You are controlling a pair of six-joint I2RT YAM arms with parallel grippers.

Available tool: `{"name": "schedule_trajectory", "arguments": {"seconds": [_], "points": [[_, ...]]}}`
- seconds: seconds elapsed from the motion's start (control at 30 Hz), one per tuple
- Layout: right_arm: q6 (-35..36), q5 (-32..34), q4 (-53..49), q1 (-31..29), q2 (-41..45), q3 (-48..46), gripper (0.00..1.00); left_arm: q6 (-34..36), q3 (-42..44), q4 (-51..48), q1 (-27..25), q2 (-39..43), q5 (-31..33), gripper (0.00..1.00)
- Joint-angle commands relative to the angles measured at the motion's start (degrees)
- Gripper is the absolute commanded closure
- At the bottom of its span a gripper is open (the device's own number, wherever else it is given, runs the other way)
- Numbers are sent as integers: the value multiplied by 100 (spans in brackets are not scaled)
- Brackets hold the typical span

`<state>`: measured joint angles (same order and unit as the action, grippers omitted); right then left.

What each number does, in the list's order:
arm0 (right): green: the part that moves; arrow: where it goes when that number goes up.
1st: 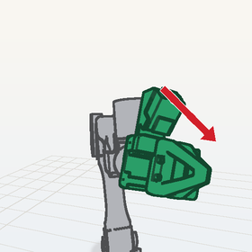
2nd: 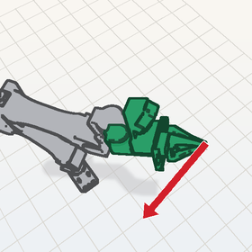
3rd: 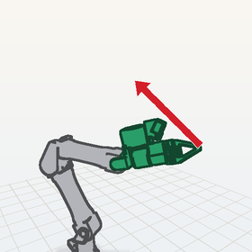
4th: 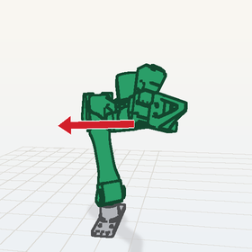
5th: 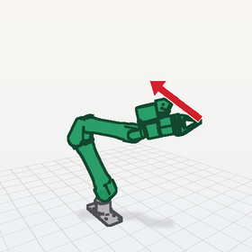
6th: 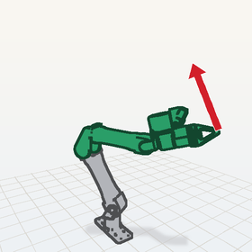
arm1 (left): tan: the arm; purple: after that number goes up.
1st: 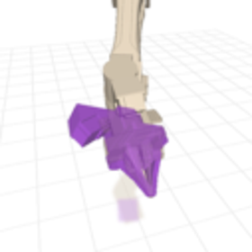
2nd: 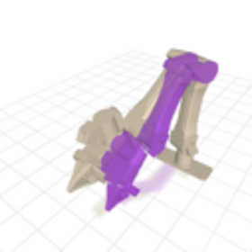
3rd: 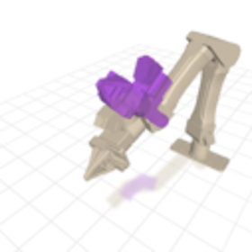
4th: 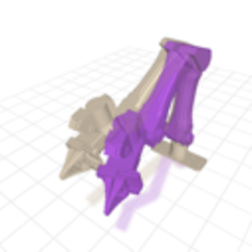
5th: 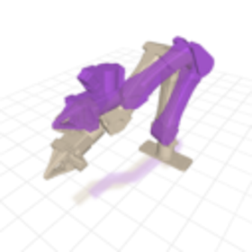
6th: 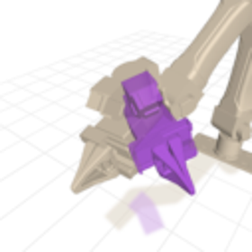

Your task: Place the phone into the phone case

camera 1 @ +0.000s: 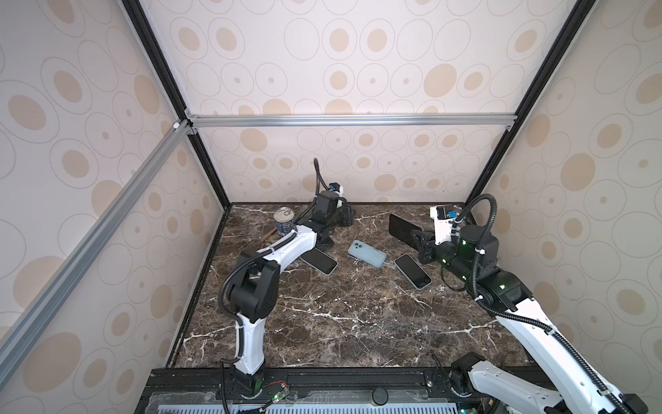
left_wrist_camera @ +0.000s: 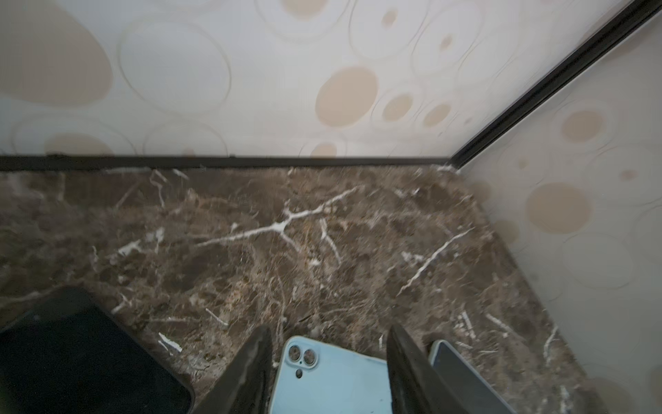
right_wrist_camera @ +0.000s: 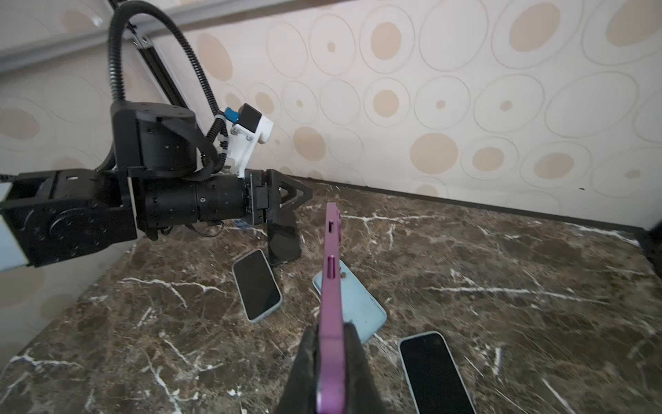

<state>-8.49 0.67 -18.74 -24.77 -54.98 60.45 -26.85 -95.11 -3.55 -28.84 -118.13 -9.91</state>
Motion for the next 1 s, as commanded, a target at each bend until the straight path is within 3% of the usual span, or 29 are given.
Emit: {"name": "schedule_trajectory", "arguments": {"seconds": [0.0, 0.17, 0.37, 0.6, 0.97], "points": [[330, 427, -160, 22, -31, 210, 100, 603, -793, -1406, -222, -513, 229, 51], [383, 282, -120, 30, -91, 147, 100, 1000, -1760, -2314, -445, -1388, 791, 56], [455, 191, -103, 34, -127, 174, 100, 1069, -2157, -2774, -511, -1876, 1106, 68], [352, -65, -52, 31, -158, 136, 100, 1077, -1562, -2596, -555, -1747, 1308, 79], [207, -251, -59, 30, -155, 178, 100, 671, 86, -2062, -881, -835, 1116, 77]]}}
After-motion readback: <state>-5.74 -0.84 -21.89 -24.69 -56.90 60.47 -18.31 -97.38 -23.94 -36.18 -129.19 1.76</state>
